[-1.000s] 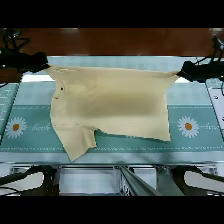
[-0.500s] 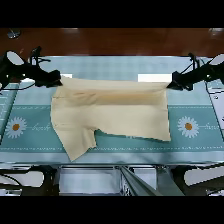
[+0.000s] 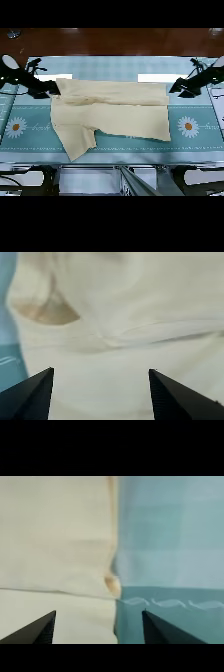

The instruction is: Fold the shirts.

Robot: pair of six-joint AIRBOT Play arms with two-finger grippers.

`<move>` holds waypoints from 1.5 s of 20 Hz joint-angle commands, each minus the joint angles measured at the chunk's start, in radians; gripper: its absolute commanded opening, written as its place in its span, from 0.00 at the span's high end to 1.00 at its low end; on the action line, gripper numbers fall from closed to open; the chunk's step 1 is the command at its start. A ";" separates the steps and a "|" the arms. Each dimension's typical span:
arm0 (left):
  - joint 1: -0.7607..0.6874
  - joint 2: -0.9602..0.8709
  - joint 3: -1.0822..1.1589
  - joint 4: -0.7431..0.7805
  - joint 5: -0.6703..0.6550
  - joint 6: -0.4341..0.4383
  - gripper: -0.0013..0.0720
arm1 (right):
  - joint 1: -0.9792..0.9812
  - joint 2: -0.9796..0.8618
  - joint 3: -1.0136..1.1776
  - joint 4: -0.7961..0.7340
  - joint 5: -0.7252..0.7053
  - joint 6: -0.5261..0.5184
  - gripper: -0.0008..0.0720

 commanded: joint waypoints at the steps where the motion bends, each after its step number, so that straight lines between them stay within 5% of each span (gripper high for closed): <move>1: 0.123 0.153 -0.192 0.016 -0.042 -0.016 0.02 | -0.119 0.254 -0.200 -0.044 -0.109 0.011 0.14; 5: 0.380 0.428 -0.659 -0.163 0.066 0.064 0.02 | -0.201 0.669 -0.721 0.353 -0.306 -0.117 0.14; 9: 0.558 0.617 -0.893 -0.383 0.164 0.090 0.02 | -0.200 0.809 -0.920 0.431 -0.294 -0.124 0.14; 11: 0.496 0.591 -0.959 -0.445 0.171 0.159 0.02 | -0.200 0.801 -0.927 0.436 -0.276 -0.121 0.14; 18: 0.278 0.568 -0.998 -0.471 0.314 0.169 0.03 | -0.212 0.801 -0.921 0.442 -0.278 -0.100 0.14; 22: 0.141 0.552 -0.988 -0.417 0.263 0.190 0.04 | -0.411 0.801 -0.815 0.332 -0.288 -0.071 0.14; 23: 0.142 0.552 -0.977 -0.391 0.252 0.191 0.24 | -0.462 0.801 -0.802 0.245 -0.245 -0.048 0.14; 24: 0.141 0.552 -0.965 -0.377 0.250 0.192 0.69 | -0.479 0.800 -0.813 0.145 -0.202 -0.005 0.14; 25: 0.141 0.552 -0.955 -0.379 0.254 0.192 0.95 | -0.473 0.800 -0.840 0.066 -0.169 0.045 0.14; 30: 0.141 0.553 -0.903 -0.389 0.258 0.191 0.94 | -0.336 0.763 -1.015 0.112 -0.077 0.048 0.14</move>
